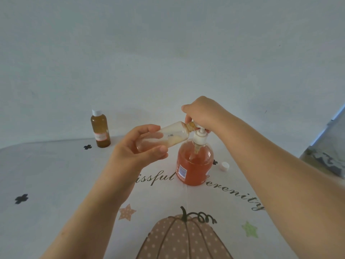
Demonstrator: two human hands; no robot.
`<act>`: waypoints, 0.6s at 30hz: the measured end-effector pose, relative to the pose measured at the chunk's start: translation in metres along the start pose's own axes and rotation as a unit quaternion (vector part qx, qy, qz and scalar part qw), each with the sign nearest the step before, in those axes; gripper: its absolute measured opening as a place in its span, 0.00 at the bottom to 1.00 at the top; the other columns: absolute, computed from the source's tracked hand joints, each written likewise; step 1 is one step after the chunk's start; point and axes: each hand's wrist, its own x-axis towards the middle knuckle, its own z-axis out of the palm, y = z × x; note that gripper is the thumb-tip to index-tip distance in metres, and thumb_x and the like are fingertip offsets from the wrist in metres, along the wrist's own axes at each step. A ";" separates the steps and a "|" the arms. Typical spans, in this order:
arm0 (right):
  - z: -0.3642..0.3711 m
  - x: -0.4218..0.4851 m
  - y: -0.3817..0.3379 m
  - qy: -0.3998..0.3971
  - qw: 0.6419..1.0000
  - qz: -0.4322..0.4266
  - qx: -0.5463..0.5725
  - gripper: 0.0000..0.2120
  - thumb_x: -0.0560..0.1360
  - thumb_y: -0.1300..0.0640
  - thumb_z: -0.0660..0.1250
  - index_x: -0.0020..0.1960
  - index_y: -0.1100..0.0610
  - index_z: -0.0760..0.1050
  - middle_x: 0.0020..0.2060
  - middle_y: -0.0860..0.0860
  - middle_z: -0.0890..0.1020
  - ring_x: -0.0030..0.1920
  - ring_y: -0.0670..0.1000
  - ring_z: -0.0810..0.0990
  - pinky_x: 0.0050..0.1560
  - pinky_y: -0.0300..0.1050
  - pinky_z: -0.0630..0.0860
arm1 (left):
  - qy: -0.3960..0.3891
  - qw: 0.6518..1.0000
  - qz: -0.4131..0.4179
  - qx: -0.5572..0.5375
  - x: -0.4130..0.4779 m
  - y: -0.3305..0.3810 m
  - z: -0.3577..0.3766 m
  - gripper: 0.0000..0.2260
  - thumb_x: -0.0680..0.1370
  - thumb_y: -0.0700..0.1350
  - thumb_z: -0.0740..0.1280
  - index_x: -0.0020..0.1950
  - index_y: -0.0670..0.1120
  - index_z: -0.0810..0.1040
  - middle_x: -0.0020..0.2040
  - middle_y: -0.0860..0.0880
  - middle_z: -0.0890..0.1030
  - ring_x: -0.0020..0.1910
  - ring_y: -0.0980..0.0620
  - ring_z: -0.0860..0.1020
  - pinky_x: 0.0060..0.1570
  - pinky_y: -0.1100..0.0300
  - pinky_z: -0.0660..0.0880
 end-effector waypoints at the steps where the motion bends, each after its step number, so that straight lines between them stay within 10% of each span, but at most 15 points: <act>1: 0.000 0.002 -0.001 -0.003 1.000 0.001 -0.001 0.14 0.75 0.57 0.60 0.52 0.59 0.82 0.35 0.54 0.80 0.32 0.55 0.76 0.44 0.46 0.76 | 0.001 1.000 0.000 0.001 0.000 0.000 0.000 0.18 0.64 0.39 0.74 0.53 0.48 0.81 0.50 0.50 0.84 0.47 0.43 0.83 0.54 0.51 0.79; 8: 0.016 0.012 0.009 0.007 1.000 -0.007 -0.018 0.15 0.76 0.56 0.57 0.48 0.58 0.82 0.43 0.54 0.84 0.44 0.57 0.82 0.51 0.49 0.77 | 0.008 1.000 -0.004 0.011 0.002 -0.003 -0.002 0.19 0.63 0.38 0.74 0.54 0.47 0.81 0.50 0.49 0.84 0.45 0.44 0.84 0.54 0.50 0.80; 18: 0.009 0.010 0.008 0.007 0.999 -0.011 -0.032 0.15 0.75 0.56 0.58 0.51 0.59 0.83 0.35 0.53 0.79 0.34 0.54 0.75 0.40 0.45 0.71 | 0.004 1.000 -0.008 0.013 0.000 -0.002 -0.001 0.20 0.64 0.38 0.74 0.55 0.47 0.80 0.51 0.48 0.84 0.47 0.44 0.84 0.57 0.46 0.77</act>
